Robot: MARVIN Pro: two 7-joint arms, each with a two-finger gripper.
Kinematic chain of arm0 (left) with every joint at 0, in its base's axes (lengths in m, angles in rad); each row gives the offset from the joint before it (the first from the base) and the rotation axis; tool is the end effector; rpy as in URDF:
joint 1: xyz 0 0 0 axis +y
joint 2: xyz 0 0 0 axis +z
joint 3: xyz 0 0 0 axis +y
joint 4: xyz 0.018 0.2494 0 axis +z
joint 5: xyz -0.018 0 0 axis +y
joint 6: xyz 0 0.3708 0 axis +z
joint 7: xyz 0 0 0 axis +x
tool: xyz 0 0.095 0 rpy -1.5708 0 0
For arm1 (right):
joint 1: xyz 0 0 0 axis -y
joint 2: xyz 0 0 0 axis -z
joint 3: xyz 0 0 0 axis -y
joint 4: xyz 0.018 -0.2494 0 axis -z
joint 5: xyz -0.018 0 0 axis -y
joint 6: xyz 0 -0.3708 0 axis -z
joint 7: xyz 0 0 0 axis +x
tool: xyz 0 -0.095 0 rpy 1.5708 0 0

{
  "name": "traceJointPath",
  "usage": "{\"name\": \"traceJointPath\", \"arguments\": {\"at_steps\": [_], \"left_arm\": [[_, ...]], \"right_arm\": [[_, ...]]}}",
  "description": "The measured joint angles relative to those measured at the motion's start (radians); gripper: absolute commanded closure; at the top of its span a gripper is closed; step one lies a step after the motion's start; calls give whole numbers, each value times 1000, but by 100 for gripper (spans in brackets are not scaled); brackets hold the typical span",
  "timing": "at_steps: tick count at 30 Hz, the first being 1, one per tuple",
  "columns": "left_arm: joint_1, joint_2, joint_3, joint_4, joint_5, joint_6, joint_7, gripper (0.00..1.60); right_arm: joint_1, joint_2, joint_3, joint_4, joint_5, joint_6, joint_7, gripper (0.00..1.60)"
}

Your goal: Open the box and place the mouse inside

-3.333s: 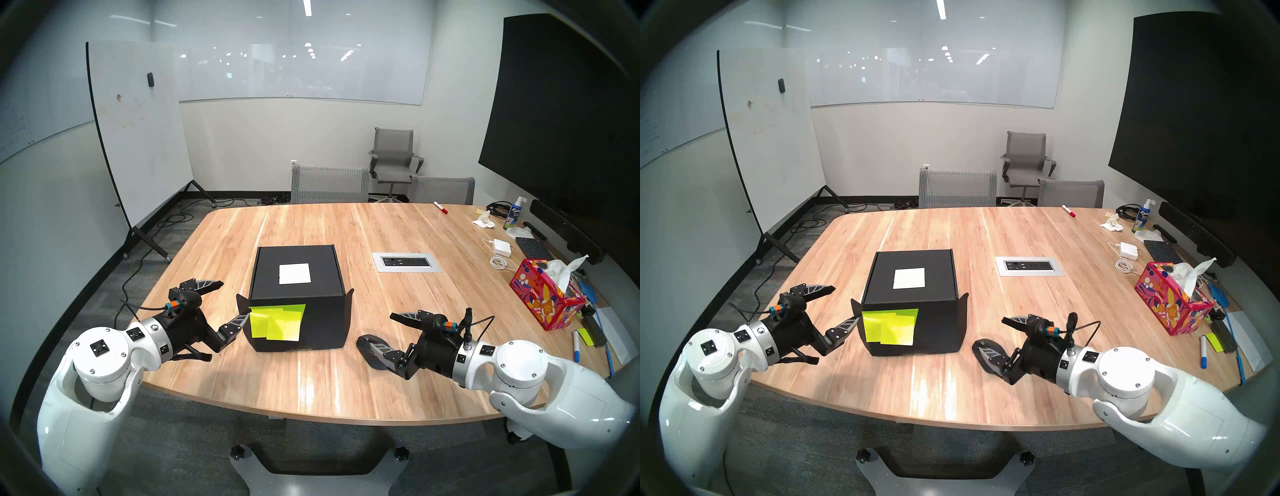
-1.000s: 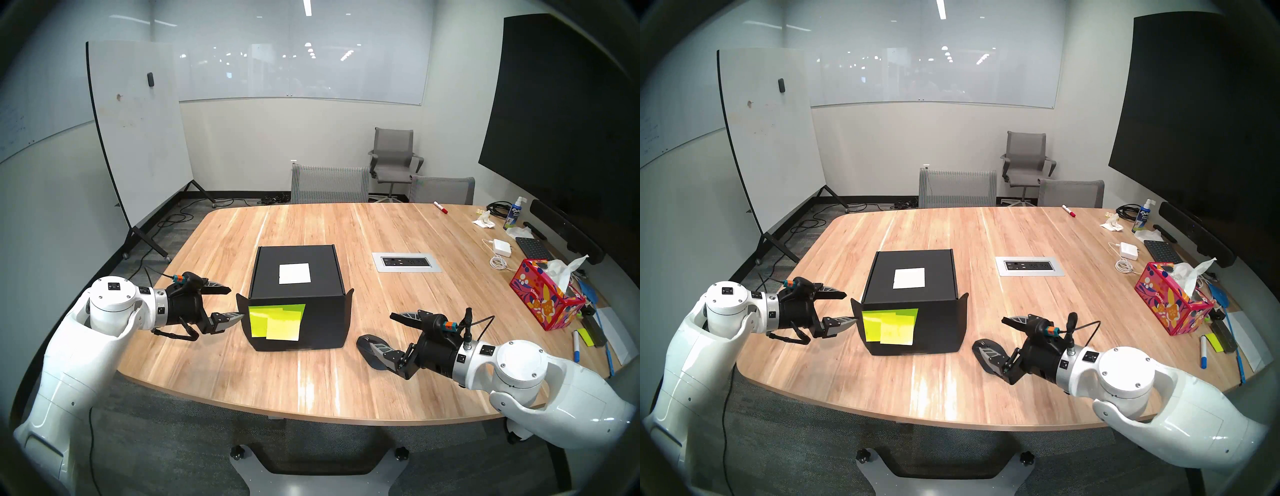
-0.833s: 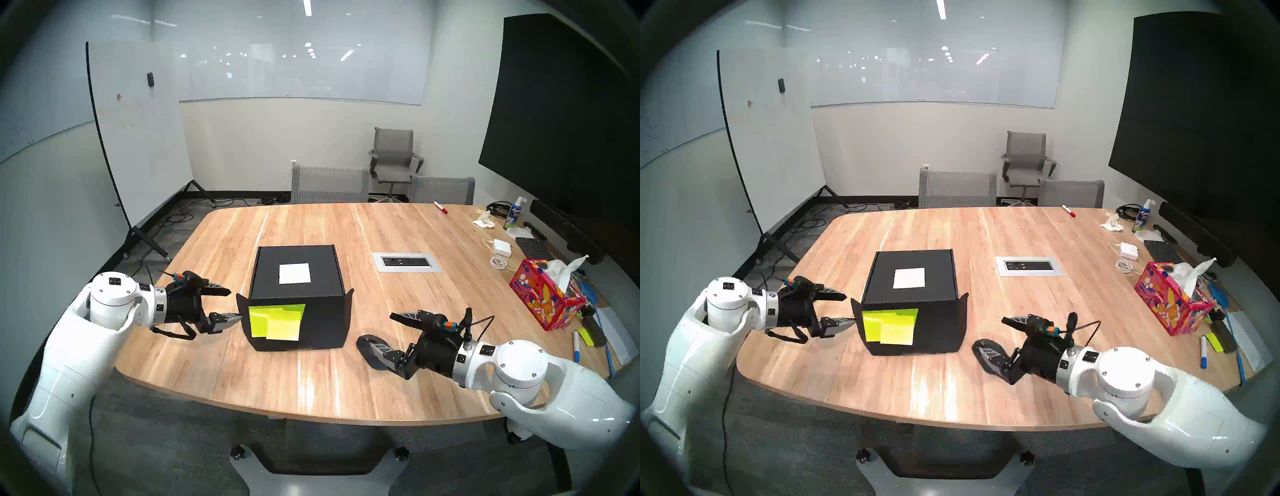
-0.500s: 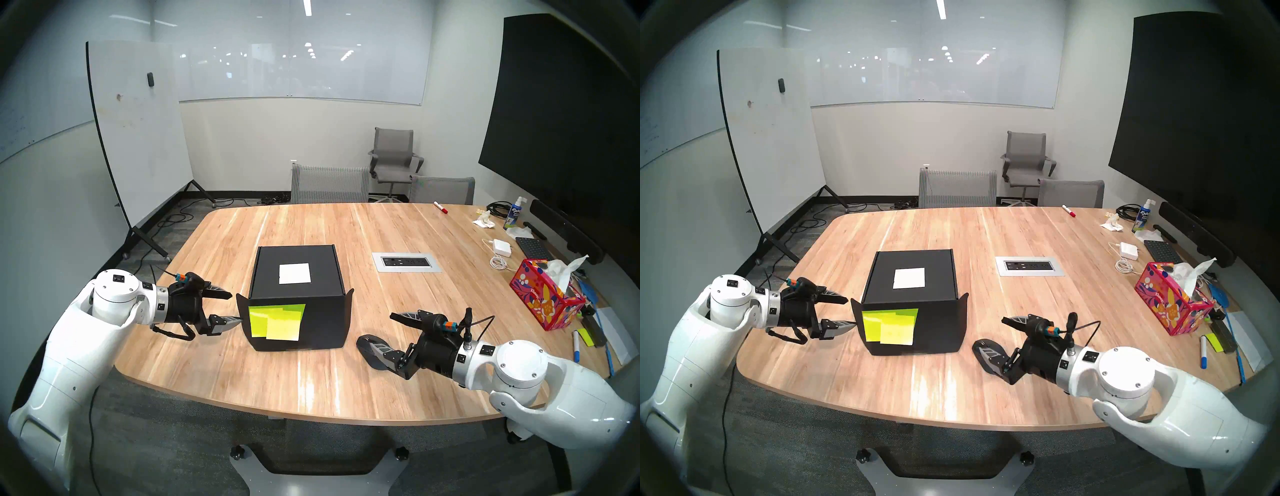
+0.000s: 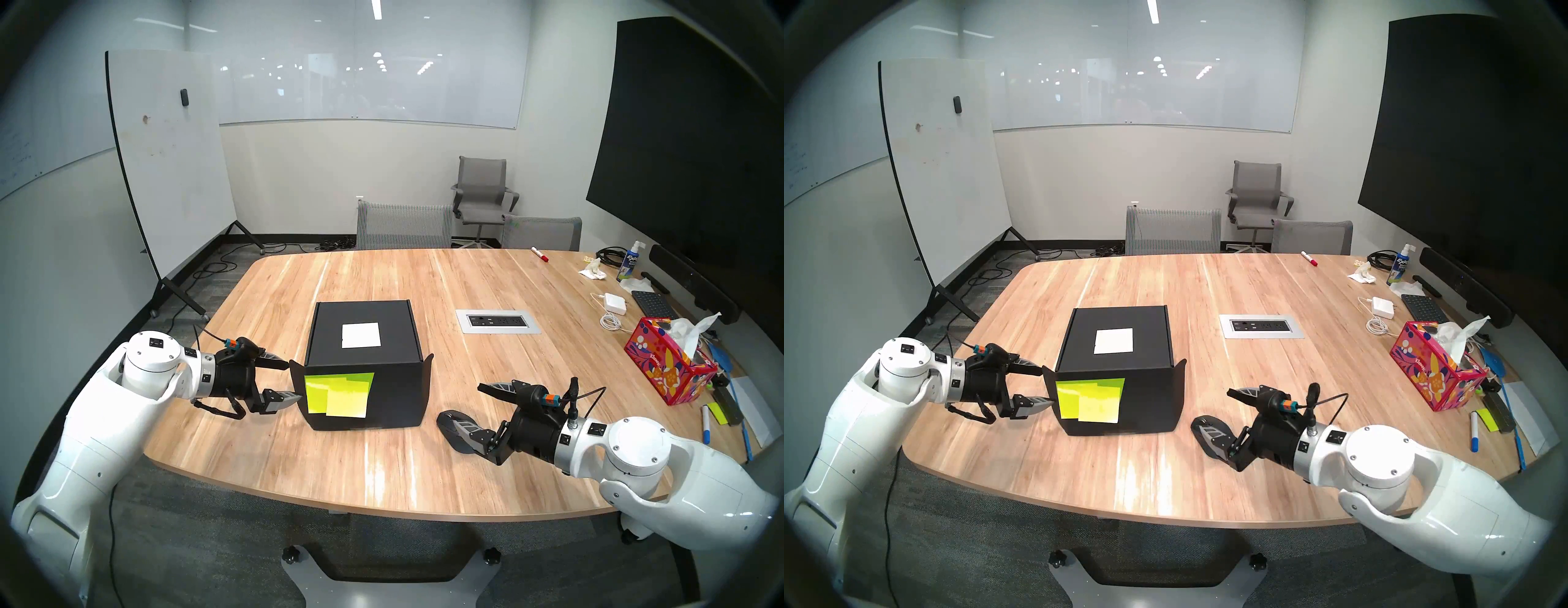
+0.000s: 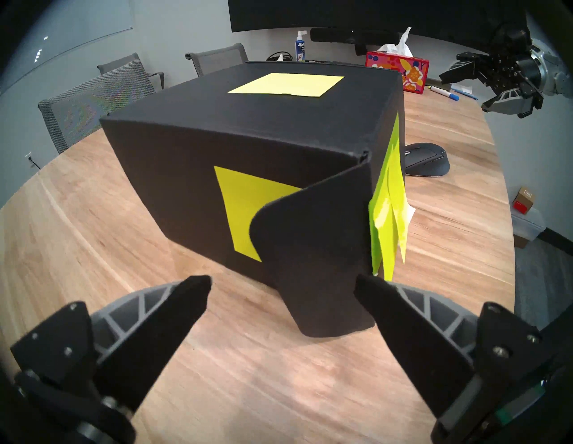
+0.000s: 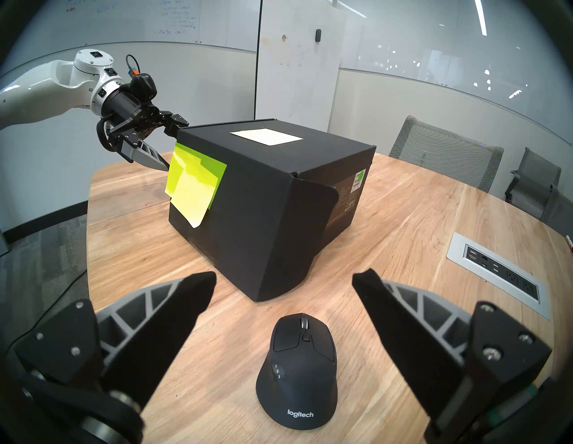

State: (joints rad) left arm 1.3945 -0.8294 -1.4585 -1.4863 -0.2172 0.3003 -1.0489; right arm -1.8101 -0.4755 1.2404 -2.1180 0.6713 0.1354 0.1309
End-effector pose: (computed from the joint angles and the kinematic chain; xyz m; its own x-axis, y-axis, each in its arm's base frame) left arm 0.4670 0.1047 -0.2304 0.2518 -0.4908 0.8341 -0.8402 -0.5386 -0.0633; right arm 0.3496 0.0483 -0.2386 0.1513 0.3418 0.9275 0.7156 -0.6852 0.1357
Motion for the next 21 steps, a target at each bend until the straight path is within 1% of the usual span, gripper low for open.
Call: {"name": "traceJointPath", "arguments": {"at_steps": [2, 3, 4, 5, 6, 9, 10, 11, 12, 13, 21], "left_arm": [[-2, -2, 2, 3, 0, 0, 1, 0], [-4, -3, 3, 5, 0, 0, 1, 3], [-5, -3, 3, 7, 0, 0, 1, 10], [-7, -4, 4, 9, -1, 0, 0, 24], [-8, -4, 4, 10, -1, 0, -1, 34], [-11, -5, 5, 14, -2, 0, -8, 87], [-13, -5, 6, 16, -2, 0, -13, 96], [-15, -5, 7, 18, -2, 1, -18, 117], [-16, -5, 7, 20, -2, 1, -20, 154], [-18, -5, 7, 23, -2, 2, -24, 160], [-32, -3, 12, 42, -4, 20, -54, 160]], "right_arm": [[0, 0, 0, 0, 0, 0, 0, 0], [0, 0, 0, 0, 0, 0, 0, 0], [0, 0, 0, 0, 0, 0, 0, 0], [0, 0, 0, 0, 0, 0, 0, 0], [0, 0, 0, 0, 0, 0, 0, 0], [0, 0, 0, 0, 0, 0, 0, 0], [0, 0, 0, 0, 0, 0, 0, 0], [0, 0, 0, 0, 0, 0, 0, 0], [0, 0, 0, 0, 0, 0, 0, 0], [0, 0, 0, 0, 0, 0, 0, 0], [0, 0, 0, 0, 0, 0, 0, 0]]}}
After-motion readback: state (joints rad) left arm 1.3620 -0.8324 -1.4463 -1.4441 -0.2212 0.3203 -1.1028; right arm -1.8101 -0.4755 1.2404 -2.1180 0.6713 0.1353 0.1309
